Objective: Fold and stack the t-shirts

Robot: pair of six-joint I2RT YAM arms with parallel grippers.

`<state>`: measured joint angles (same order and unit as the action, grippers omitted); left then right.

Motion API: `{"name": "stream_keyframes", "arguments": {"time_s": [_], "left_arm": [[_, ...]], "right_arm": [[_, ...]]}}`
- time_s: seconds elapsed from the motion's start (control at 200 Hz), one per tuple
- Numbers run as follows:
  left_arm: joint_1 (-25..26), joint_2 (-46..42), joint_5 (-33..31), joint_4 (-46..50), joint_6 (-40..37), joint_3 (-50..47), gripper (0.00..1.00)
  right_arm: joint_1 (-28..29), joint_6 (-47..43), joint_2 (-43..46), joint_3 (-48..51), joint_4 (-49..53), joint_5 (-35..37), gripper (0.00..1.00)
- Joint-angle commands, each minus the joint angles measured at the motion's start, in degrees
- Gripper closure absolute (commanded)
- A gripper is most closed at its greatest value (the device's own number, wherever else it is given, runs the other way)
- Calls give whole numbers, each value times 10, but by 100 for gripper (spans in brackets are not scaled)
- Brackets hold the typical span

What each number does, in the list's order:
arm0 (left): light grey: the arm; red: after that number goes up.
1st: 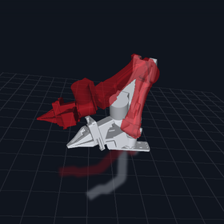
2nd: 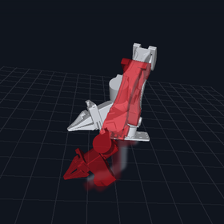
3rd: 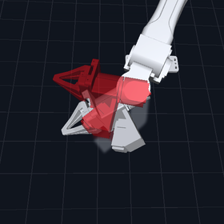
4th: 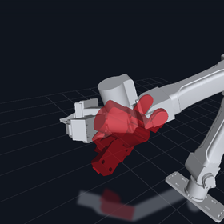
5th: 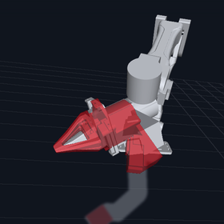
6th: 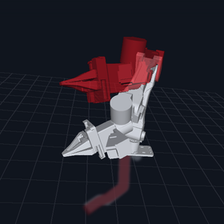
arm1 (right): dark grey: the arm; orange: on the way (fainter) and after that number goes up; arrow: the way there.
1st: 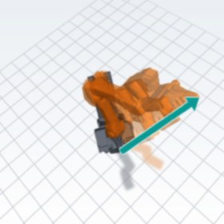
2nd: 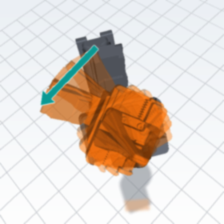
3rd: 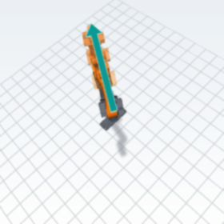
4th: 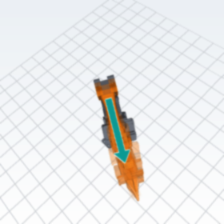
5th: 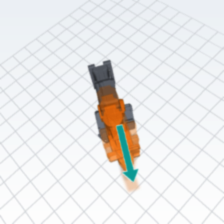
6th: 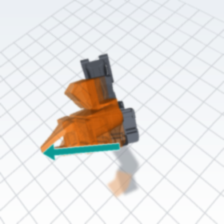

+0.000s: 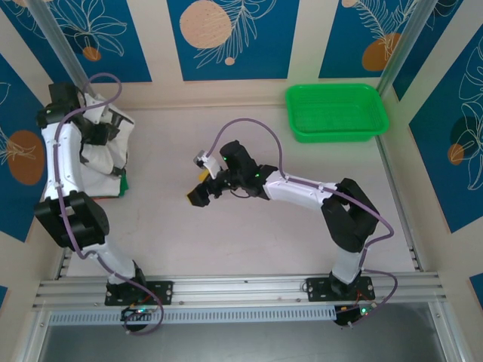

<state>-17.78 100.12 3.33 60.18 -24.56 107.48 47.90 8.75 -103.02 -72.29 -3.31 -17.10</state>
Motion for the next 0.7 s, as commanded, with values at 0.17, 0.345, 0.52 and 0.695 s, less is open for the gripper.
{"name": "stream_keyframes", "arguments": {"time_s": [0.17, 0.345, 0.52, 0.695], "left_arm": [[-17, 60, -12, 37, -36, 56, 100], [-25, 78, 5, 41, -25, 50, 100], [-35, 93, -1, 31, -23, 29, 100], [-38, 117, -33, 27, -24, 22, 100]], "right_arm": [[2, 1, -17, -10, 16, 18, 2], [1, 0, -27, -19, 25, 21, 2], [0, 1, -35, -26, 29, 21, 2], [-2, 1, -39, -30, 30, 19, 2]]}}
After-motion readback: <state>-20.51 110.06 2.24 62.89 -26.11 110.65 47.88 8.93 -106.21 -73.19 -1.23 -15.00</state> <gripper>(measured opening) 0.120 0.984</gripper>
